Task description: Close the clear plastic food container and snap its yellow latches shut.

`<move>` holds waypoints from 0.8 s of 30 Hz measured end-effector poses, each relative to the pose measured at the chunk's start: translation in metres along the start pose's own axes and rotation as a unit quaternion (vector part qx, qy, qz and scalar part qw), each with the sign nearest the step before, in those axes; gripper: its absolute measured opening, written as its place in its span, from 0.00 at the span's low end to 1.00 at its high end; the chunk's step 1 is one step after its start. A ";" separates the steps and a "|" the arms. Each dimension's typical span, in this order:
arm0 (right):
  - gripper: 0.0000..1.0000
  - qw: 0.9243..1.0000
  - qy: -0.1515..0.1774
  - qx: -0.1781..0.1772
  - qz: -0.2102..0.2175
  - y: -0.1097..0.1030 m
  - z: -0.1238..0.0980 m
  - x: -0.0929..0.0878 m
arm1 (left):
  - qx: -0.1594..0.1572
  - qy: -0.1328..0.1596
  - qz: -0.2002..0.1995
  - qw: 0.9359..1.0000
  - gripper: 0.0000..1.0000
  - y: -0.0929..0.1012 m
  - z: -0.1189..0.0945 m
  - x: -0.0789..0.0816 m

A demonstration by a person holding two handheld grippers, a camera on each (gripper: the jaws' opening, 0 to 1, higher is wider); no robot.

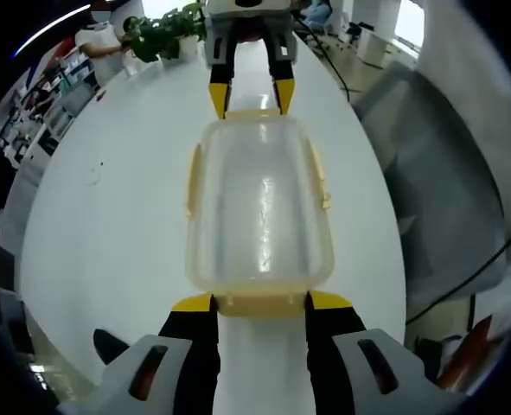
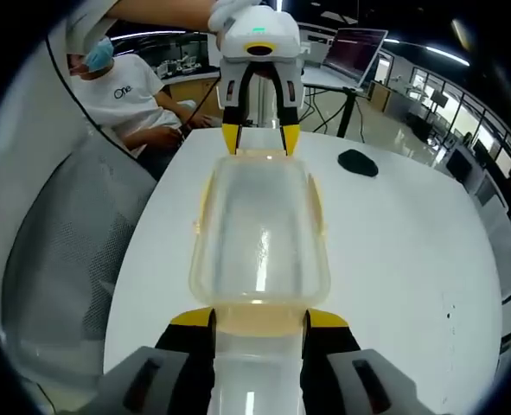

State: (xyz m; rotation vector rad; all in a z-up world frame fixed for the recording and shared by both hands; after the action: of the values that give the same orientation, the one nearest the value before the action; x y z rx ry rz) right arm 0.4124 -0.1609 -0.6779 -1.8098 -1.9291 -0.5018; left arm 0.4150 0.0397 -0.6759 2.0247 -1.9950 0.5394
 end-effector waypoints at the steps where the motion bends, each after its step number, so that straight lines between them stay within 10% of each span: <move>1: 0.37 1.000 0.001 -0.001 0.001 0.000 -0.001 0.000 | 0.001 -0.001 0.001 1.000 0.36 0.000 0.000 0.002; 24: 0.37 1.000 -0.008 -0.012 0.013 -0.007 -0.036 -0.035 | 0.003 0.008 0.011 1.000 0.36 -0.001 0.009 0.051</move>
State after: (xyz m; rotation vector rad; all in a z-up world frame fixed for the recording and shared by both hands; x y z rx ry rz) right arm 0.4091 -0.2107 -0.6665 -1.8569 -1.9158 -0.5040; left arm 0.4167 -0.0106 -0.6624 1.9979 -2.0102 0.5639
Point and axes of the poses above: the point that each gripper's makers call its tool centre point, and the gripper's own axes: z roughly forward along the fingers, y roughly to its right, x roughly out of its top, the point moved 4 cm from there along -z, roughly backward along the fingers, and after that the axes turned 3 degrees about x, right-handed, at the moved point
